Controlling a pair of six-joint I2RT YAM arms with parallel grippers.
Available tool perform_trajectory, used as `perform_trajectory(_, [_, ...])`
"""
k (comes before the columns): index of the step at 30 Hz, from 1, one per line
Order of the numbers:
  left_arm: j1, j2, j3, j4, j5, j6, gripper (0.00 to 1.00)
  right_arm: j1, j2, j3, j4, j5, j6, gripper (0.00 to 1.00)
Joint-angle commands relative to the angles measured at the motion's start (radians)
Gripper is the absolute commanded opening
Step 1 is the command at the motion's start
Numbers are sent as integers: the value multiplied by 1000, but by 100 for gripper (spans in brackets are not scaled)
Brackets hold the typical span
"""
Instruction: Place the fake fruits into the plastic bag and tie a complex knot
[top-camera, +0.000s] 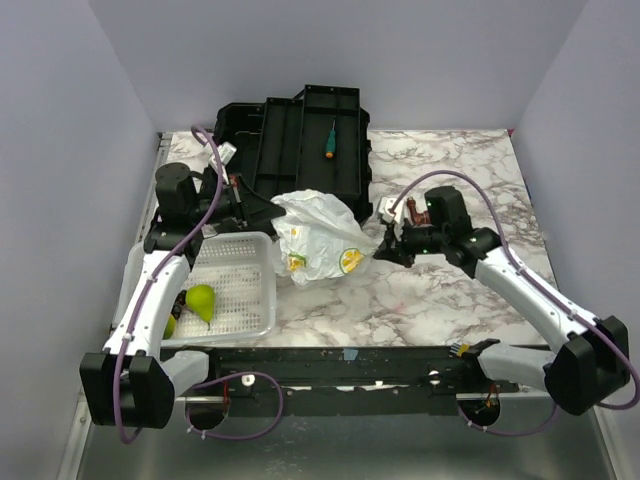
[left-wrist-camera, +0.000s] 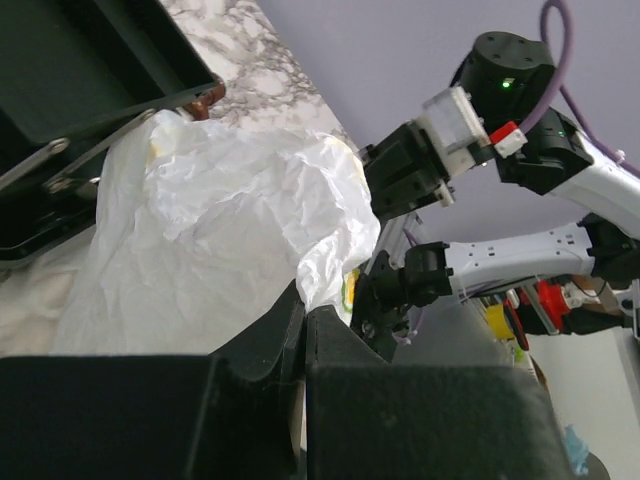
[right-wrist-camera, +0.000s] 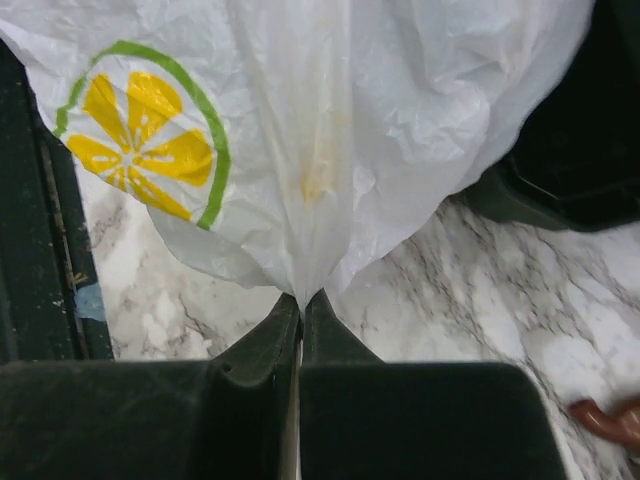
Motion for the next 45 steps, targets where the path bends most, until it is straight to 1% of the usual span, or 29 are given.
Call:
perform_trajectory(1, [87,-10,79,-97,31,137,0,-131,-69,-22,-200,32,-158,1])
perform_trajectory(2, [112,-6,99,-137,30,180,0,-176,-64,-14,-247,19,-209,1])
perform_trajectory(3, [118,-1,131,-204,26,271,0,-226,-58,-4,-296,6,-250,1])
perform_trajectory(4, [117,1,163,-274,9,353,0,-259,-49,10,-331,-4,-292,1])
perform_trajectory(5, [104,-4,180,-310,3,410,0,-267,-45,22,-359,-10,-321,1])
perform_trajectory(7, [52,-22,177,-288,9,406,0,-268,-47,50,-378,-75,-342,1])
perform_trajectory(9, [-35,-36,187,-297,-31,405,0,-252,-43,99,-374,-143,-285,1])
perform_trajectory(11, [-123,-65,191,-307,-119,417,0,-219,-27,176,-386,-152,-219,48])
perform_trajectory(12, [-163,-81,186,-304,-166,419,0,-217,-27,218,-385,-166,-182,67])
perform_trajectory(13, [-199,-91,183,-310,-219,419,0,-217,-33,244,-363,-177,-116,89])
perform_trajectory(14, [-237,-97,186,-322,-273,416,0,-211,-48,267,-330,-186,-63,99])
perform_trajectory(16, [-300,-94,193,-343,-349,406,0,-174,-78,295,-239,-185,63,100])
perform_trajectory(18, [-361,-91,194,-346,-417,391,0,-94,-89,317,-177,-139,158,100])
perform_trajectory(22, [-472,-57,233,-376,-530,389,0,79,-74,331,-78,-23,247,100])
perform_trajectory(24, [-517,-34,255,-388,-543,400,0,152,-62,323,-22,52,255,100])
perform_trajectory(25, [-540,-24,264,-395,-558,403,0,167,-53,319,5,74,252,99])
perform_trajectory(27, [-572,-11,279,-396,-561,409,0,192,-32,314,34,104,235,92])
perform_trajectory(29, [-596,-3,289,-388,-554,413,0,207,-13,306,36,118,200,77])
perform_trajectory(30, [-600,-2,292,-378,-544,409,0,212,-10,296,39,126,186,64])
perform_trajectory(31, [-604,-1,299,-376,-536,410,0,214,-11,284,39,126,170,55])
perform_trajectory(34, [-600,-6,333,-414,-449,468,0,214,-50,227,16,120,88,14])
perform_trajectory(35, [-587,-16,342,-433,-404,489,6,214,-72,202,11,126,61,4])
perform_trajectory(36, [-553,-35,343,-451,-344,506,20,214,-104,177,19,137,56,1])
perform_trajectory(37, [-506,-51,340,-468,-259,536,34,214,-137,146,26,141,50,1])
perform_trajectory(38, [-461,-71,335,-492,-191,579,44,214,-175,122,40,133,42,1])
perform_trajectory(39, [-411,-90,331,-546,-134,670,53,214,-212,99,51,121,35,1])
perform_trajectory(41, [-333,-128,315,-665,-121,872,63,214,-272,61,88,83,43,1])
perform_trajectory(43, [-250,-168,271,-751,-114,1042,67,214,-323,30,127,33,43,1])
perform_trajectory(45, [-206,-190,227,-815,-118,1193,70,213,-368,-4,172,-11,33,1])
